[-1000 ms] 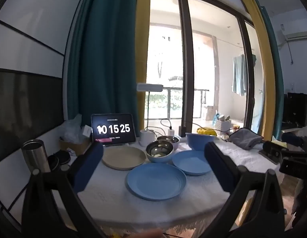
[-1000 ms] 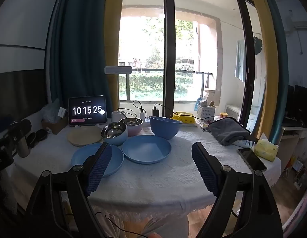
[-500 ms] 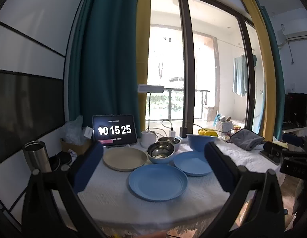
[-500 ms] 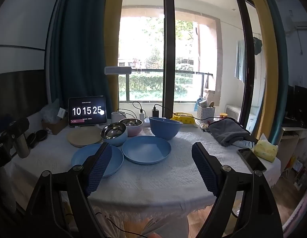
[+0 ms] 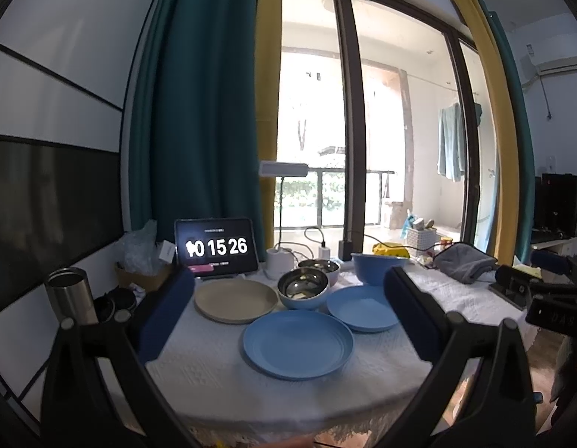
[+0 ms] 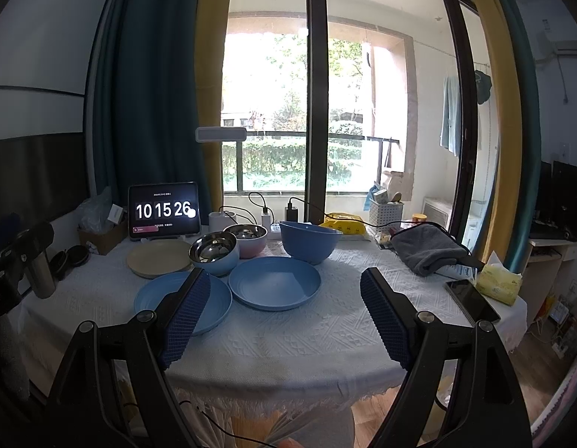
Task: Organize plates and bowls
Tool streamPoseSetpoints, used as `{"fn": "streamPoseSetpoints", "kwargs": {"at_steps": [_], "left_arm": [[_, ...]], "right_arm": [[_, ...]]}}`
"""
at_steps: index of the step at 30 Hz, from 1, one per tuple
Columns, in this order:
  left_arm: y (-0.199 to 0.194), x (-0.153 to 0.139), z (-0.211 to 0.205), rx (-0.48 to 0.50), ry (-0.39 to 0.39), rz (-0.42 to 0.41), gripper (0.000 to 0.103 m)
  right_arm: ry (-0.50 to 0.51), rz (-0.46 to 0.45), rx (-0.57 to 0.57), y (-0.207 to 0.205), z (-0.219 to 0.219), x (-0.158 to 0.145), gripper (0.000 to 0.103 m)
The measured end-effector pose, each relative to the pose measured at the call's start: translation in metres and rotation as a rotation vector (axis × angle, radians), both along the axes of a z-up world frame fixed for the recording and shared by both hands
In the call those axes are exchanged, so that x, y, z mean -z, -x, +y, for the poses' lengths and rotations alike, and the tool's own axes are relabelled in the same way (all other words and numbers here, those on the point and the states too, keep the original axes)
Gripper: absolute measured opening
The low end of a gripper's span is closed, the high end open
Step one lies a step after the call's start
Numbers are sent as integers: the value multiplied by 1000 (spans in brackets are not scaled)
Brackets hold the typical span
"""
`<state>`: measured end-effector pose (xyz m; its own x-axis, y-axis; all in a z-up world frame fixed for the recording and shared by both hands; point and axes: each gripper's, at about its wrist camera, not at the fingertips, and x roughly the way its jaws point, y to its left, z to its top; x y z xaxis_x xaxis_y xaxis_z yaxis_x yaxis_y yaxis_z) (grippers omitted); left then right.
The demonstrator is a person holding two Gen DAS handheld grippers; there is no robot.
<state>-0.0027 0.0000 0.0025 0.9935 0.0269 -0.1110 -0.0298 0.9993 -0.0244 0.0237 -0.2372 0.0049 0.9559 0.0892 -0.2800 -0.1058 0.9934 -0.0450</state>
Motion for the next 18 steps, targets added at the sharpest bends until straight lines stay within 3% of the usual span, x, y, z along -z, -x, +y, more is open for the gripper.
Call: {"fn": "streamPoseSetpoints", "kwargs": {"at_steps": [18], "left_arm": [[1, 2, 1, -3, 2, -1, 102]], "right_arm": [[0, 1, -1, -1, -4, -1, 85]]}}
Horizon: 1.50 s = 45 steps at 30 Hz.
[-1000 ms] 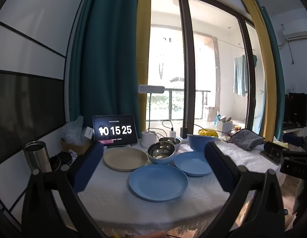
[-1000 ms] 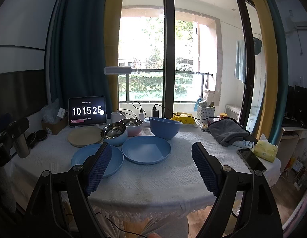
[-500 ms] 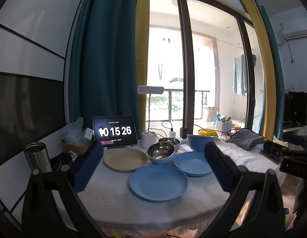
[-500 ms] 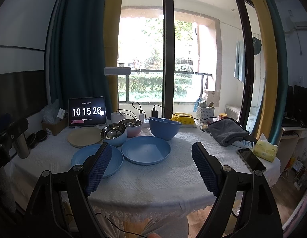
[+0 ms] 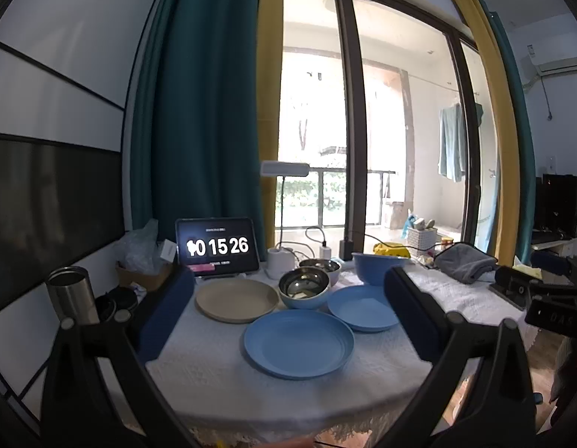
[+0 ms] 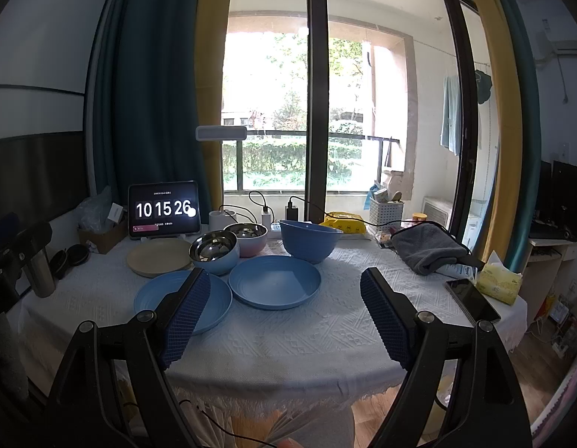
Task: Organize plates and bowls
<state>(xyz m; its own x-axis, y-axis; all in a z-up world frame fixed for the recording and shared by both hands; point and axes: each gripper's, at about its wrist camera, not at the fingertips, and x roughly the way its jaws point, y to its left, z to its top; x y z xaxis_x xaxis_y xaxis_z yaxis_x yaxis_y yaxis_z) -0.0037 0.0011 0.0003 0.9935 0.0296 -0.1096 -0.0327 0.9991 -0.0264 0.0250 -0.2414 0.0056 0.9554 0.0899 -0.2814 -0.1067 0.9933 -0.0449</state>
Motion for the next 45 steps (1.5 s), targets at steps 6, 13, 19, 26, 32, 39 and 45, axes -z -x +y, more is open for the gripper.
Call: {"fn": "streamPoseSetpoints", "kwargs": {"at_steps": [6, 13, 19, 26, 32, 39, 45], "left_arm": [[0, 0, 0, 0, 0, 0, 102], [0, 0, 1, 1, 0, 0, 102], [0, 0, 0, 1, 0, -1, 102], [0, -1, 0, 0, -1, -1, 102], [0, 0, 0, 1, -1, -1, 102], [1, 0, 0, 0, -2, 0, 102], [-2, 1, 0, 16, 6, 23, 102]], "right_arm": [[0, 1, 1, 0, 0, 0, 85], [0, 0, 2, 0, 0, 0, 85], [1, 1, 1, 0, 0, 0, 85], [0, 0, 1, 0, 0, 1, 85], [0, 1, 1, 0, 0, 1, 85], [0, 1, 0, 0, 0, 1, 85], [-3, 8, -2, -1, -1, 4, 85]]}}
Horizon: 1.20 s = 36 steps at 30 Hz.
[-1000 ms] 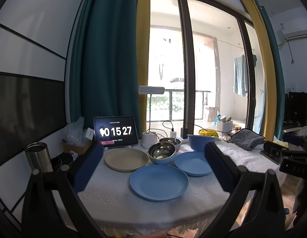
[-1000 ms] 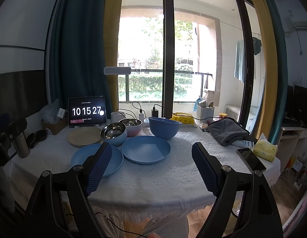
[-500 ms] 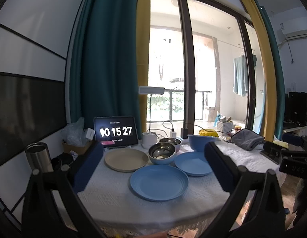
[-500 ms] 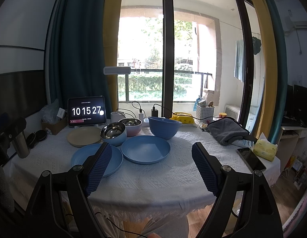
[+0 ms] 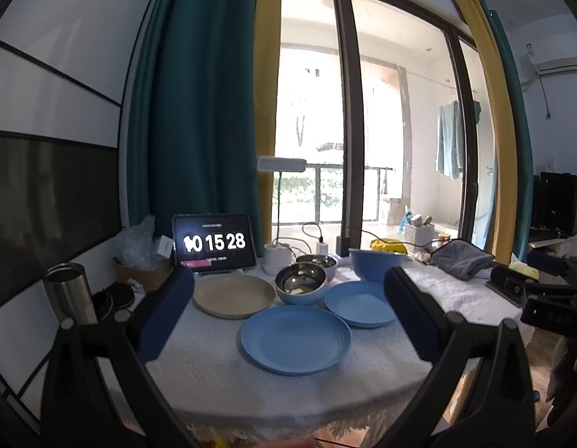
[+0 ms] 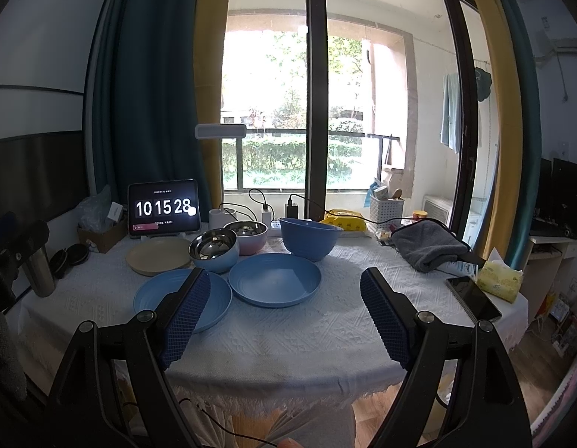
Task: Organize plates and bowls
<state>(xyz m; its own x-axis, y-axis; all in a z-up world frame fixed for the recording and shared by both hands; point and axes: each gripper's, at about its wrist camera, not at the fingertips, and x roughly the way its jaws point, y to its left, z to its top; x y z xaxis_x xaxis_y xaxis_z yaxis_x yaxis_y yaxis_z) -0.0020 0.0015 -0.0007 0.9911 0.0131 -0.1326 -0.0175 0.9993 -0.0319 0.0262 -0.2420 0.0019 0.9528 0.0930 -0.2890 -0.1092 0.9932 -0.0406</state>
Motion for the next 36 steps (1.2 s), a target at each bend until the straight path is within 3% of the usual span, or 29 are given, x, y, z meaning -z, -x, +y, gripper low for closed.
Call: {"fn": "streamPoseSetpoints", "kwargs": {"at_steps": [9, 18, 36], "left_arm": [[-11, 9, -4, 29, 16, 55, 102], [-46, 33, -3, 45, 39, 188, 102], [-164, 96, 31, -11, 135, 496, 101]], "right_arm": [[-5, 31, -6, -9, -1, 10, 85], [18, 94, -24, -38, 5, 23, 85], [13, 285, -89, -126, 21, 75, 81]]}}
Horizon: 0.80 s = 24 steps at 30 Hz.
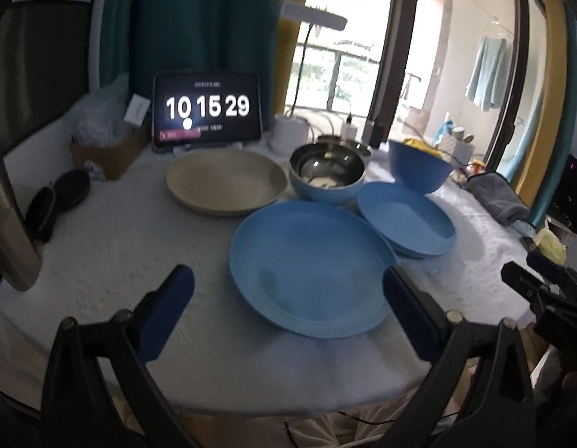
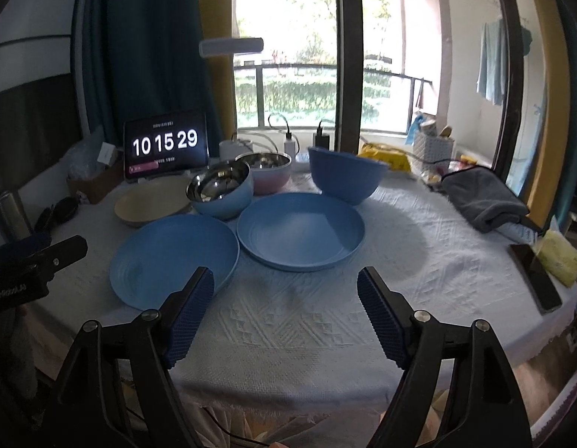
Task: Organize plates and bowls
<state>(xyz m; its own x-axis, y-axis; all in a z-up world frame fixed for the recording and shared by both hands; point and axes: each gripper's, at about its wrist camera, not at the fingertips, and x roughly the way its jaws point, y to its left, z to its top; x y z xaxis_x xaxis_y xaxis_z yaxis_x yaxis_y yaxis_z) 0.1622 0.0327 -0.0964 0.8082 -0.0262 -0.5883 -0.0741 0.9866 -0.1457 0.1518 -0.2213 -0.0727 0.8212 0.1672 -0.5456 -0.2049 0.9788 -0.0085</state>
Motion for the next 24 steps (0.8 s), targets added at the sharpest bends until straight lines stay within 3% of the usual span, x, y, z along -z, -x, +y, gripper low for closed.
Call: {"fn": "streamPoseSetpoints", "kwargs": {"at_steps": [6, 16, 24], "left_arm": [[-35, 24, 3, -4, 0, 91, 101], [-80, 51, 18, -74, -41, 219, 70], [-98, 69, 32, -109, -35, 312, 54]], "right_arm": [[-55, 107, -45, -39, 8, 28, 70], [-119, 248, -159, -93, 28, 61, 50], [-156, 299, -226, -121, 42, 72, 41]]}}
